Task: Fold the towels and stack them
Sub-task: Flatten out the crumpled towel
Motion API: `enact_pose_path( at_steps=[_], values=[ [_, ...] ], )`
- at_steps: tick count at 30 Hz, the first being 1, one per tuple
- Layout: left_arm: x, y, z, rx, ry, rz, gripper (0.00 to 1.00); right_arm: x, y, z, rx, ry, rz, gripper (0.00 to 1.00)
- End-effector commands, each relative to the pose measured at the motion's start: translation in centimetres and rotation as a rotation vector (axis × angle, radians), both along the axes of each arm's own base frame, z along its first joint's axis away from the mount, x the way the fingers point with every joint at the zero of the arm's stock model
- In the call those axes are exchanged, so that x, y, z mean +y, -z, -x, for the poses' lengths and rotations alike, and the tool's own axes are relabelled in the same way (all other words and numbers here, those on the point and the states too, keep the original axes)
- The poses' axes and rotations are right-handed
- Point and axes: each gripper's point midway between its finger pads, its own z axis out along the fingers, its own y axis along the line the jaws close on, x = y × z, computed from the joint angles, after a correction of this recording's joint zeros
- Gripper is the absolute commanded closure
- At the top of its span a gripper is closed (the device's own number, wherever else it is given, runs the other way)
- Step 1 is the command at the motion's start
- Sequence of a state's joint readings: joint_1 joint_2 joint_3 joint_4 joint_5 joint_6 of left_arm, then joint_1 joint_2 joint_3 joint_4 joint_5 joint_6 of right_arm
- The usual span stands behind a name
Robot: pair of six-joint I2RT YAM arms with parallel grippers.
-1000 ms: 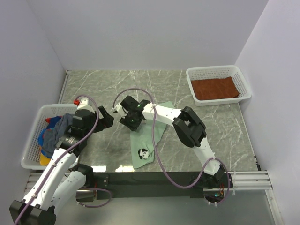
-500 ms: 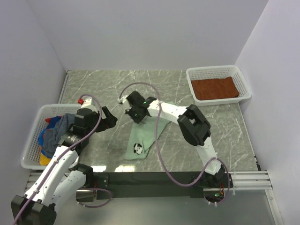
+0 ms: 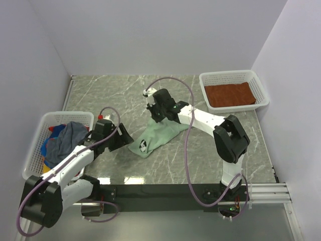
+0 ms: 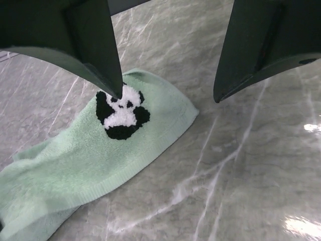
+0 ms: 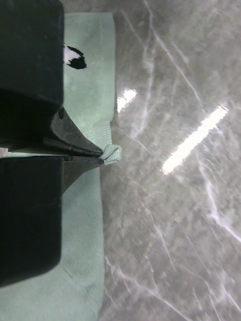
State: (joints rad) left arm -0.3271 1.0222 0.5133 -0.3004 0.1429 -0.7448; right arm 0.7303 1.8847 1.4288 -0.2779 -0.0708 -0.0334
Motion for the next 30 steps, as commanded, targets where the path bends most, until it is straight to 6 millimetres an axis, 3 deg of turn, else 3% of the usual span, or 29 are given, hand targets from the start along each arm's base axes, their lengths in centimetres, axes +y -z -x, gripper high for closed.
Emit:
enact_pose_path(
  at_steps=[1, 5, 6, 12, 19, 24, 30],
  values=[
    [-0.9, -0.8, -1.5, -0.051, -0.047, 0.049, 0.23, -0.1, -2.0, -0.1, -0.054, 0.027, -0.065, 1.0],
    [-1.3, 0.4, -1.7, -0.031, -0.062, 0.053, 0.26, -0.9, -3.2, 0.4, -0.075, 0.023, -0.114, 1.0],
    [-1.4, 0.5, -1.8, -0.031, -0.064, 0.053, 0.26, -0.8, -4.6, 0.6, -0.098, 0.012, -0.144, 1.0],
    [-2.0, 1.9, -1.9, -0.001, -0.061, 0.029, 0.28, -1.5, -6.2, 1.8, -0.128, -0.014, -0.171, 1.0],
    [-2.3, 3.4, -2.2, 0.025, -0.067, 0.009, 0.31, -2.1, -6.3, 2.9, -0.137, -0.034, -0.192, 1.0],
    [-2.5, 3.5, -2.6, 0.012, -0.068, 0.014, 0.31, -2.6, -7.3, 3.9, -0.163, -0.051, -0.223, 1.0],
    [-3.0, 3.8, -3.2, 0.006, -0.062, 0.024, 0.33, -4.1, -6.8, 4.6, -0.169, -0.024, -0.208, 1.0]
  ],
)
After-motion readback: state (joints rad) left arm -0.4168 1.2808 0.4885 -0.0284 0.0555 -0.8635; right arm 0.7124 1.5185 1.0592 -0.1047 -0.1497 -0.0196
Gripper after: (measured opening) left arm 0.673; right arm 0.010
